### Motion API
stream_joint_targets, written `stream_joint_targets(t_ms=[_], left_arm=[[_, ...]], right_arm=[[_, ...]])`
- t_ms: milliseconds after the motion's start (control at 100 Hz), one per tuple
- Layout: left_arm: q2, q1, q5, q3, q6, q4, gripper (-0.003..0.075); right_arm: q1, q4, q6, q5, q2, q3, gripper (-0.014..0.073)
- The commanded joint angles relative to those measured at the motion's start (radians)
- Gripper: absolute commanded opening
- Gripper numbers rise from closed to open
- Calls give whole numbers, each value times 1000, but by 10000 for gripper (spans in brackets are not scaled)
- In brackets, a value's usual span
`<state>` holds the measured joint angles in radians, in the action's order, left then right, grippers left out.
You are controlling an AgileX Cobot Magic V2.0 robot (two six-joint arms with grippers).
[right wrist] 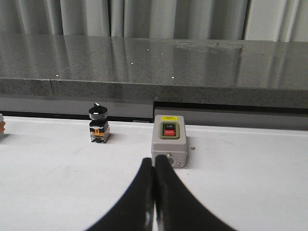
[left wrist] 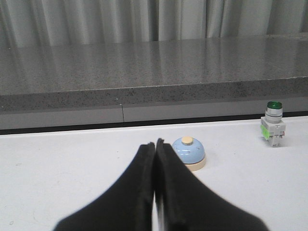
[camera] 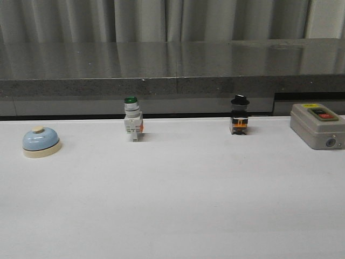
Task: Place and press bell with both arms
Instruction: 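Move the left gripper above the light-blue bell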
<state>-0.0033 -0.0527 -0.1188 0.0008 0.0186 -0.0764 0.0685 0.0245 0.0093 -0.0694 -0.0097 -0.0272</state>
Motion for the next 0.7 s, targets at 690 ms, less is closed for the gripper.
stream_joint_targets(t_ms=[690], left_arm=[[39, 3, -6, -94, 8, 85, -20]], right_arm=[[-7, -4, -9, 87, -18, 14, -60]])
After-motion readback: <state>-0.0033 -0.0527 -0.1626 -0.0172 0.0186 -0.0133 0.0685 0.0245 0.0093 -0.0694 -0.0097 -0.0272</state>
